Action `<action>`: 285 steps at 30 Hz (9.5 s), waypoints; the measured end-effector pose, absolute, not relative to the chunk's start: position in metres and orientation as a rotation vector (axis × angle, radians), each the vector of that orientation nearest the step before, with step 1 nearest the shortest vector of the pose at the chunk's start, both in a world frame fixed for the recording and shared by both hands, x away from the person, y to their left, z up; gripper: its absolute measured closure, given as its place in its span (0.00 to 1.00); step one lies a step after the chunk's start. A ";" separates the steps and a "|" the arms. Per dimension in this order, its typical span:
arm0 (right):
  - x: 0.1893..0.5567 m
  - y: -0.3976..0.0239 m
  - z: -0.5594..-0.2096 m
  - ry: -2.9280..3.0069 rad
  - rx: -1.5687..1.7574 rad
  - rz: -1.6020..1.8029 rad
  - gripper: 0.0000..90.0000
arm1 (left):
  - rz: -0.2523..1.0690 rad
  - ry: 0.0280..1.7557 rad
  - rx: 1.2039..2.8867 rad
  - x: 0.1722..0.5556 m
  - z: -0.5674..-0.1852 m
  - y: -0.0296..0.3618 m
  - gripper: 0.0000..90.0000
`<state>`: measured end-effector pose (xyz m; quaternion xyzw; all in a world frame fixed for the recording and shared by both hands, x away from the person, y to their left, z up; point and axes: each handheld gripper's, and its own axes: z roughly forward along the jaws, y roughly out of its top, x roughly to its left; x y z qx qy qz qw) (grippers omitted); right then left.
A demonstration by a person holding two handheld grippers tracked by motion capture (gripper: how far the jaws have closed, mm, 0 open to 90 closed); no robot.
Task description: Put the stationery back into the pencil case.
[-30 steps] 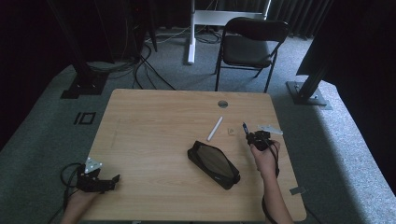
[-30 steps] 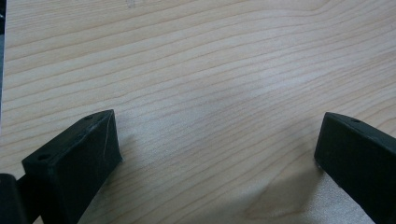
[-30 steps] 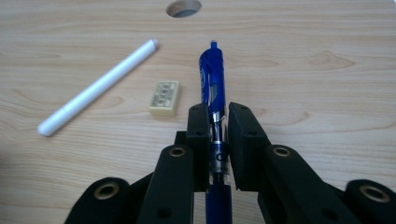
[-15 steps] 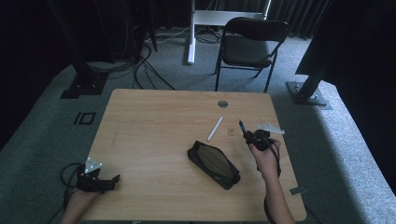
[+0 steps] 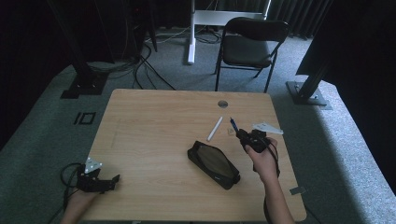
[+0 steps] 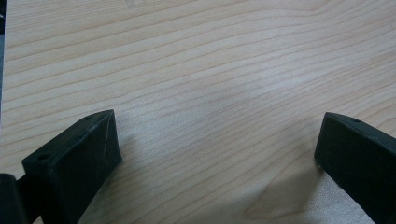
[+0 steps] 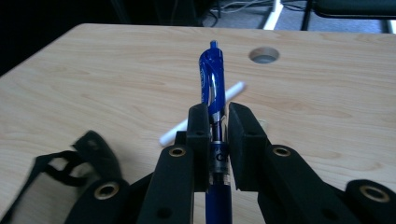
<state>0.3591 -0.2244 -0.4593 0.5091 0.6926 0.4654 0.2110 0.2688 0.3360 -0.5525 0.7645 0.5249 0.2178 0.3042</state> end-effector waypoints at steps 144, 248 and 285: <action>0.344 -0.116 -0.502 2.650 0.992 0.881 0.85 | 0.577 1.390 2.025 0.269 -0.553 0.336 0.00; 0.416 -0.213 -0.512 1.960 1.579 1.066 0.45 | 0.577 1.391 2.025 0.269 -0.553 0.336 0.00; 0.450 -0.198 -0.546 1.960 1.586 0.933 0.68 | 0.577 1.391 2.024 0.269 -0.552 0.336 0.00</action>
